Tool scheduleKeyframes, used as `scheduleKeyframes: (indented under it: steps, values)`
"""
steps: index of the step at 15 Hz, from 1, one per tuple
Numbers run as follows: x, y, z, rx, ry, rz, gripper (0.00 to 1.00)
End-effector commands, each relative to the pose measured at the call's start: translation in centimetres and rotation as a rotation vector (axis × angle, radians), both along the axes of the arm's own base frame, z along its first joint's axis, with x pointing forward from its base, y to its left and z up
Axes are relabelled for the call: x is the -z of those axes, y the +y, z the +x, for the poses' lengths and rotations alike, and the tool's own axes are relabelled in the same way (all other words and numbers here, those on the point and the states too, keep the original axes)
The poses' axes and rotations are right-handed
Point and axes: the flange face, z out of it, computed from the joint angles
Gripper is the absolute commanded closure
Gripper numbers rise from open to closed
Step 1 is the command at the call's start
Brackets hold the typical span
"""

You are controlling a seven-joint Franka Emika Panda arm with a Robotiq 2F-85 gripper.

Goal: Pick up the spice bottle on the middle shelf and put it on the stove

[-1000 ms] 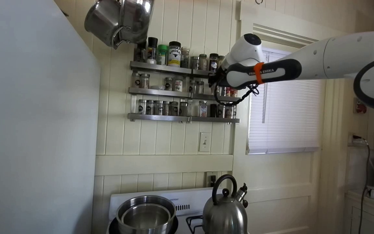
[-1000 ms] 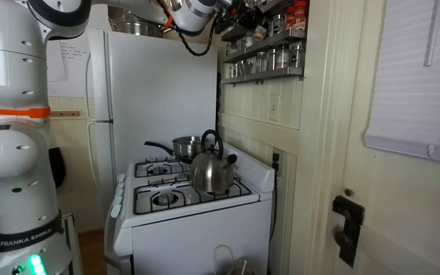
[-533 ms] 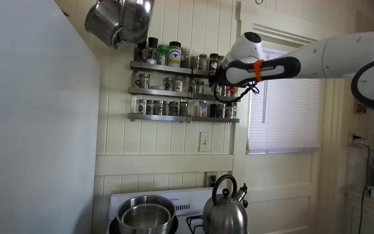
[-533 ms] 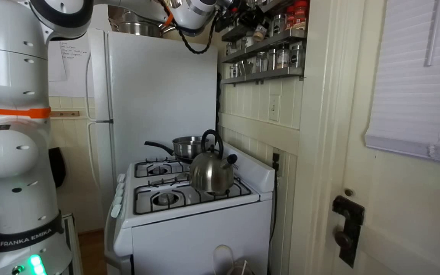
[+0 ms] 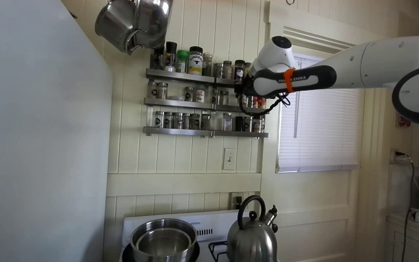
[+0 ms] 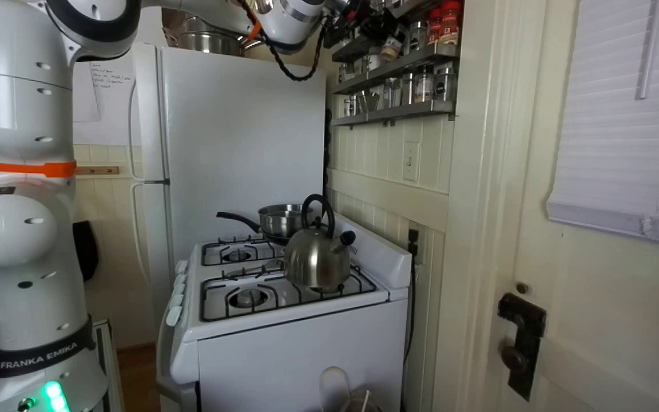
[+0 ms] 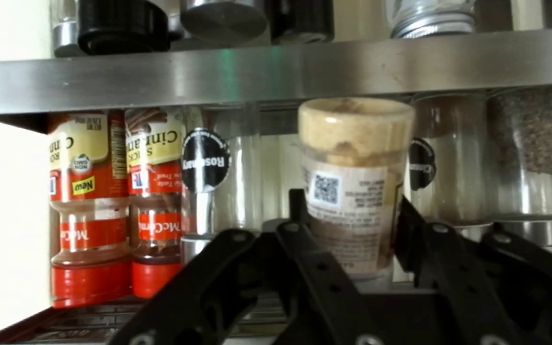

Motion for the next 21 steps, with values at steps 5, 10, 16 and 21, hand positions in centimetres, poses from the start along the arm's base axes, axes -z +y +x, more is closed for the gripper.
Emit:
scheduleKeyframes:
  steps: [5,10,16,21]
  values:
    - [0.6,0.3,1.4,0.043,-0.072,0.012,0.82]
    - [1.9,0.6,2.2,0.031,-0.107,-0.021,0.82]
    - [2.9,1.7,2.4,-0.002,-0.187,-0.104,0.82]
    - [4.2,1.5,2.0,0.016,-0.217,-0.172,0.82]
